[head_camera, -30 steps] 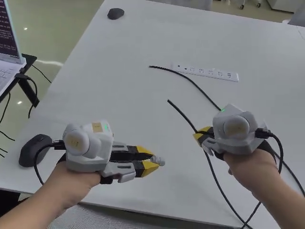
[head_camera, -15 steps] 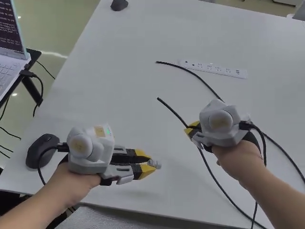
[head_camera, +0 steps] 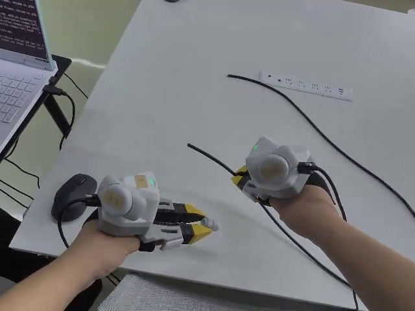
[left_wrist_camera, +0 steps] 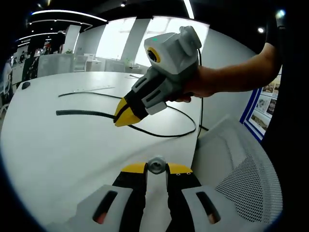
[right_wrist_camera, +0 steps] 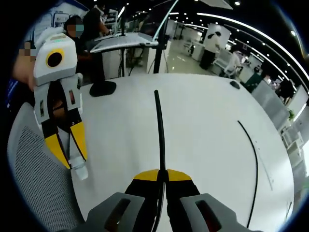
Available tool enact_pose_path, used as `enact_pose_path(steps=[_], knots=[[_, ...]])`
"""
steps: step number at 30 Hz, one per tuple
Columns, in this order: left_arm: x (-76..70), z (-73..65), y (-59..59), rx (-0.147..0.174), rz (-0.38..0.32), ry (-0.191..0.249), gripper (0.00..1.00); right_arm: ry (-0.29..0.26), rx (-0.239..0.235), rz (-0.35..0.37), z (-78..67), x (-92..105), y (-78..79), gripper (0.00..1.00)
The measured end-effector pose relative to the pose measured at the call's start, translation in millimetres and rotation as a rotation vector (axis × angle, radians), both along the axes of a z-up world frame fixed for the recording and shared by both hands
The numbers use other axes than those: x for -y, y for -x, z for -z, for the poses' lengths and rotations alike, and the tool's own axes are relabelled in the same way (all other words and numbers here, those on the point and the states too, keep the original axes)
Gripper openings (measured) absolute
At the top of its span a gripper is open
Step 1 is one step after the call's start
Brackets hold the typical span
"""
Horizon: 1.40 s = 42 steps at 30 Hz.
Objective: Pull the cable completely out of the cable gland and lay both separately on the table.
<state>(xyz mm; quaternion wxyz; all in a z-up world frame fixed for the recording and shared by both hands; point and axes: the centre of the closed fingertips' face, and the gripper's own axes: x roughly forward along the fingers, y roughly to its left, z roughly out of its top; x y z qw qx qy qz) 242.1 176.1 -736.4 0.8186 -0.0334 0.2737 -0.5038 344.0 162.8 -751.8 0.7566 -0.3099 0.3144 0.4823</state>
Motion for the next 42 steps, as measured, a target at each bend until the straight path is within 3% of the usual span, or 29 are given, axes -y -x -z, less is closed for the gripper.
enact_pose_path(steps=[7, 14, 15, 17, 20, 25, 29, 42], knots=[[-13.8, 22.3, -3.5, -0.023, -0.024, -0.009, 0.15, 0.041, 0.007, -0.094, 20.9, -22.3, 3.5, 0.0], [-24.5, 46.5, -7.3, -0.063, -0.049, -0.029, 0.15, 0.086, -0.027, -0.153, 51.0, -32.5, 13.2, 0.0], [-25.4, 49.0, -7.3, -0.067, -0.049, -0.033, 0.15, 0.088, -0.03, -0.153, 52.8, -33.7, 13.6, 0.0], [-26.7, 53.1, -7.2, -0.073, -0.046, -0.038, 0.15, 0.075, -0.081, -0.127, 56.4, -36.7, 17.2, 0.0], [-31.5, 57.9, -10.4, -0.076, -0.058, -0.043, 0.15, 0.076, -0.075, -0.143, 62.3, -42.3, 17.3, 0.0], [-36.1, 64.2, -13.5, -0.083, -0.069, -0.049, 0.15, 0.086, -0.078, -0.156, 68.9, -44.7, 19.8, 0.0], [-37.1, 67.6, -14.6, -0.069, -0.066, -0.063, 0.15, 0.089, -0.082, -0.158, 73.0, -45.0, 19.9, 0.0], [-40.6, 75.1, -15.3, -0.056, -0.078, -0.1, 0.16, 0.049, -0.117, -0.125, 72.3, -48.8, 17.2, 0.0]])
